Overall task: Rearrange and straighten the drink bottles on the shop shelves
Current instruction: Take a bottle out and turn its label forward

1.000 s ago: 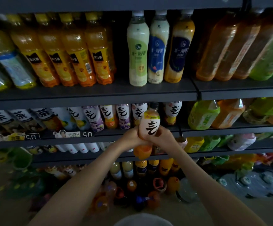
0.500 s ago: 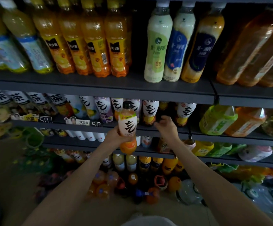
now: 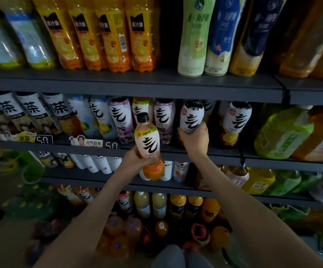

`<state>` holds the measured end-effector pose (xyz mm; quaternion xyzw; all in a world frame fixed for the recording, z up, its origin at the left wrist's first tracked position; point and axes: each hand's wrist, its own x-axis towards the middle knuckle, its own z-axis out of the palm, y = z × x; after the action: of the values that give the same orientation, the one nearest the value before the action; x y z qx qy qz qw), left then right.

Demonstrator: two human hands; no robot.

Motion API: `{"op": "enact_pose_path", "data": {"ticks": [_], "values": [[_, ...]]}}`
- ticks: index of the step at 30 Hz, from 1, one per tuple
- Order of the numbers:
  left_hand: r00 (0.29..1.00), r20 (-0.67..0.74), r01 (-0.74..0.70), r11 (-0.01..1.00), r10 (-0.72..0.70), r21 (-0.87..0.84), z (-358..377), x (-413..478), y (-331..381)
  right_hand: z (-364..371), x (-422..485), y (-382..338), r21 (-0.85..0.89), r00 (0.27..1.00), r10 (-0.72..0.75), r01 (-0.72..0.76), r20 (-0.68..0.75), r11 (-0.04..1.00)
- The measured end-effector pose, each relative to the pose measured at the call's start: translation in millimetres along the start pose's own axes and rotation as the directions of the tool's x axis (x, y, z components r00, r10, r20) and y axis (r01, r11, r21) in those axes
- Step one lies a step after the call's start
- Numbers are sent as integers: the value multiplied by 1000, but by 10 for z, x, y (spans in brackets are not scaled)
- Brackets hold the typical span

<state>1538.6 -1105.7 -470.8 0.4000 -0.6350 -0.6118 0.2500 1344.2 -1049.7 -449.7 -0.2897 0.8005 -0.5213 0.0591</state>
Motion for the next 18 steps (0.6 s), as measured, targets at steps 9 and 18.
{"op": "enact_pose_path", "data": {"ticks": [9,18], "values": [[997,60,-47,999,47,-3,66,-19,150,-377,129,133,-20,995,57,-58,-81,998],[994,95,-49,997,54,-52,132,-63,240,-395,292,81,-72,994,100,-98,32,993]]}}
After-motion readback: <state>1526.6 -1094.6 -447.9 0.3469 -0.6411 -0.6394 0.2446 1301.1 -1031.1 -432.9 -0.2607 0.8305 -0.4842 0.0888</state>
